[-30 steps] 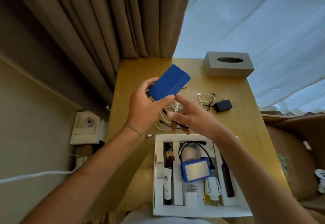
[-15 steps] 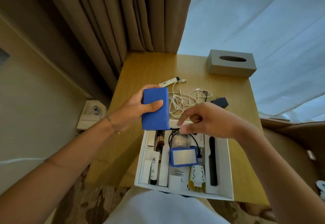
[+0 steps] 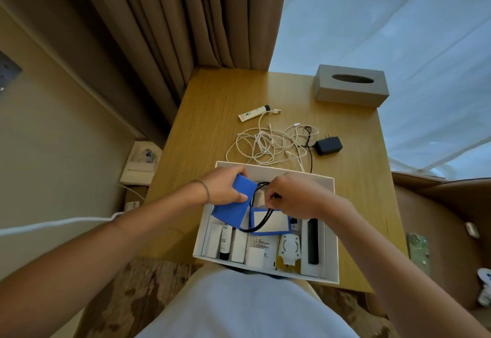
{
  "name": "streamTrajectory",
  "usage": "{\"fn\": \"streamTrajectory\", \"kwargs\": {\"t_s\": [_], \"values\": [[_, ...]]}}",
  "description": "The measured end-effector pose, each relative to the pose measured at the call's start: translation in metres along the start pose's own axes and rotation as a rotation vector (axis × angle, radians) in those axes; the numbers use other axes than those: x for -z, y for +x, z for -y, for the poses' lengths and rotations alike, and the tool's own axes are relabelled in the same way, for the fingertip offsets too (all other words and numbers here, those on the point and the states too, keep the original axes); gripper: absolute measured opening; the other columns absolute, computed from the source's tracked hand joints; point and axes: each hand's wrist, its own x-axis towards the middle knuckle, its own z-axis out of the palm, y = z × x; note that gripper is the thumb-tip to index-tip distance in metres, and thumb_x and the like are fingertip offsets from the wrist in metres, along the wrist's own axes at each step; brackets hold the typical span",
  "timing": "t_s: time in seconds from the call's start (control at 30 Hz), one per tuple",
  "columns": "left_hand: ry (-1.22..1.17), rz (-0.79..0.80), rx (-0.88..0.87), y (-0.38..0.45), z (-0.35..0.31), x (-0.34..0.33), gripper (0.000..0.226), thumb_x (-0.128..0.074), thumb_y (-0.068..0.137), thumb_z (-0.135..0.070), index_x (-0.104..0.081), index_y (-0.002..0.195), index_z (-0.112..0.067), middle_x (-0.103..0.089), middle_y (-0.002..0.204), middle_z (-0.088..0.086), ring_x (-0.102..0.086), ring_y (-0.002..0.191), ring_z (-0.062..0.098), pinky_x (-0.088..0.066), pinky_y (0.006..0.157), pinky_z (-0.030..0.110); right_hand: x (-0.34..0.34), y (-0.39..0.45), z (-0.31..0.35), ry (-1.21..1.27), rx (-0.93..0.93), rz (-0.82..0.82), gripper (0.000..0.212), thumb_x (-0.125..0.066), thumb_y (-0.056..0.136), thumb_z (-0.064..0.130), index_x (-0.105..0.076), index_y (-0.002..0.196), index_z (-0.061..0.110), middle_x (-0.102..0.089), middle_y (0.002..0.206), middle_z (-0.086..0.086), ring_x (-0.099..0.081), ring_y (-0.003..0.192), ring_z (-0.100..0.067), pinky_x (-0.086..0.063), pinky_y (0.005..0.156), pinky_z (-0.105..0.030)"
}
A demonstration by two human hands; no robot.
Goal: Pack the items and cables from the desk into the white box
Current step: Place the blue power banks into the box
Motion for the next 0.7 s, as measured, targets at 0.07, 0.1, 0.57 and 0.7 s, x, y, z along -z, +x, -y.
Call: {"fn": "streamTrajectory", "kwargs": {"t_s": [0.07, 0.1, 0.57, 0.7], "values": [[0.132, -0.087, 0.03, 0.004, 0.001, -0.016, 0.034, -0.073, 0.083, -0.034, -0.052, 0.108, -0.028, -0.064, 0.1, 0.0, -0.064, 0.087, 0.019, -0.058, 0.075, 0.04, -0.016, 0.008, -0.004, 0.0, -0.009, 0.028, 0.024, -0.052, 0.098, 0.019, -0.074, 0.102, 0.026, -0.072, 0.102, 0.006, -0.064, 0.092, -0.017, -0.057, 0.086, -0.038], [0.184, -0.132, 0.038, 0.005, 0.002, -0.023, 0.034, -0.073, 0.083, -0.035, -0.051, 0.109, -0.028, -0.062, 0.099, 0.001, -0.062, 0.084, 0.019, -0.056, 0.07, 0.038, -0.025, 0.012, -0.007, 0.019, -0.018, 0.03, 0.025, -0.052, 0.099, 0.018, -0.073, 0.106, 0.029, -0.07, 0.107, 0.008, -0.063, 0.095, -0.015, -0.056, 0.088, -0.038], [0.499, -0.302, 0.078, 0.024, 0.016, -0.07, 0.053, -0.07, 0.089, -0.037, -0.043, 0.128, -0.015, -0.043, 0.132, 0.015, -0.057, 0.107, 0.03, -0.051, 0.081, 0.035, -0.081, 0.036, -0.033, 0.094, -0.068, -0.327, 0.028, -0.065, 0.09, 0.006, -0.073, 0.11, 0.023, -0.07, 0.112, 0.004, -0.061, 0.109, -0.016, -0.053, 0.094, -0.033], [0.502, -0.291, 0.053, 0.023, 0.019, -0.075, 0.069, -0.075, 0.079, -0.051, -0.044, 0.13, -0.016, -0.047, 0.127, 0.011, -0.06, 0.1, 0.027, -0.052, 0.073, 0.033, -0.086, 0.039, -0.036, 0.094, -0.082, -0.332, 0.027, -0.064, 0.09, 0.005, -0.073, 0.109, 0.021, -0.069, 0.113, 0.003, -0.061, 0.108, -0.017, -0.053, 0.094, -0.035]]}}
